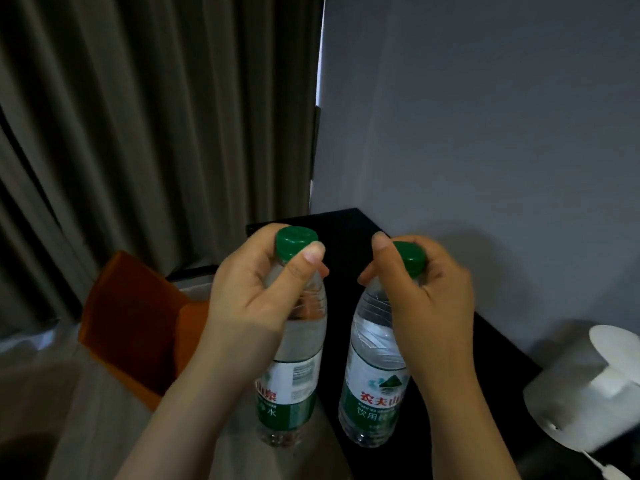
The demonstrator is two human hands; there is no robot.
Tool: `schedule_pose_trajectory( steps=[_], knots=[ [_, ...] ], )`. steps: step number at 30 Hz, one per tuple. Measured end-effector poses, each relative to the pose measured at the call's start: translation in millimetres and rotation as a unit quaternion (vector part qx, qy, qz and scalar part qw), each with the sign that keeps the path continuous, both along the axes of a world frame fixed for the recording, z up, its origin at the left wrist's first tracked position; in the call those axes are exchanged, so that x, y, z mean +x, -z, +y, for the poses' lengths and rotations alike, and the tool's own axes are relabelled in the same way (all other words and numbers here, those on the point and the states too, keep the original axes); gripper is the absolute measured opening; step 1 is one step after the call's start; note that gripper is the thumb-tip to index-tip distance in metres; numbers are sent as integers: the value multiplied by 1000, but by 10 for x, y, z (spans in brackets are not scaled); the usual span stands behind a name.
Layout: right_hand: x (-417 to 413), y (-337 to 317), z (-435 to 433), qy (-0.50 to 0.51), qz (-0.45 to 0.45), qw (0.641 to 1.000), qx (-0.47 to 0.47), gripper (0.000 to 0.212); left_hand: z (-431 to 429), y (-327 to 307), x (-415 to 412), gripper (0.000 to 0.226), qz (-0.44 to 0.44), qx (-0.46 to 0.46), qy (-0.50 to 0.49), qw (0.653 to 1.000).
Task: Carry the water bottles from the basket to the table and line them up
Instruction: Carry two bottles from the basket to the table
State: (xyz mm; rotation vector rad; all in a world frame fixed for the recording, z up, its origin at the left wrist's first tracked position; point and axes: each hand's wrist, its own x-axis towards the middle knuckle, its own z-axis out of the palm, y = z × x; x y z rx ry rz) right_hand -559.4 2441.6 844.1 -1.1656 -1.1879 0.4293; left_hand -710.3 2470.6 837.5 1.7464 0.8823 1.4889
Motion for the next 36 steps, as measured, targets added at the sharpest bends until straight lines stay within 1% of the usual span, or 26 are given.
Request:
schedule_pose_trajectory(
  steps=[2, 5, 8, 10, 13, 16, 18, 23, 26, 31, 35, 36],
  knots=[
    [-48, 38, 290, 19, 3, 1000, -4, 31, 347, 35, -36, 27, 0, -4, 18, 1000],
    [-109, 64, 727, 63, -15, 998, -12, 27, 878, 62, -100, 27, 7, -8, 45, 999],
    [-162, 129, 1089, 100, -17, 995, -24, 25, 1336, 95, -155, 30, -2, -34, 89, 995],
    [-185, 216, 1277, 121, -9, 992, -35, 23, 1605, 164, -171, 31, 10, -47, 109, 993],
    [-190, 364, 1519, 127, 2, 989, -74, 18, 1956, 323, -159, 33, 25, -69, 118, 990],
    [-145, 508, 1748, 141, 19, 985, -97, 18, 2254, 480, -100, 25, 36, -94, 131, 986],
    [-89, 628, 1912, 151, 9, 982, -113, 19, 2463, 599, -38, 23, 37, -116, 136, 983],
    [163, 902, 2305, 161, 5, 973, -167, 17, 2929, 853, 208, 31, 46, -133, 134, 981],
    [376, 1074, 2567, 168, 1, 967, -191, 19, 3223, 991, 431, 35, 79, -140, 137, 977],
    [726, 1320, 2933, 162, -3, 965, -206, 17, 3689, 1222, 763, 27, 139, -162, 137, 967],
    [960, 1480, 3131, 172, -21, 958, -227, 17, 3984, 1485, 1005, 30, 178, -165, 127, 962],
    [1010, 1518, 3164, 175, -23, 957, -231, 17, 4041, 1549, 1065, 28, 193, -161, 129, 959]
  ],
)
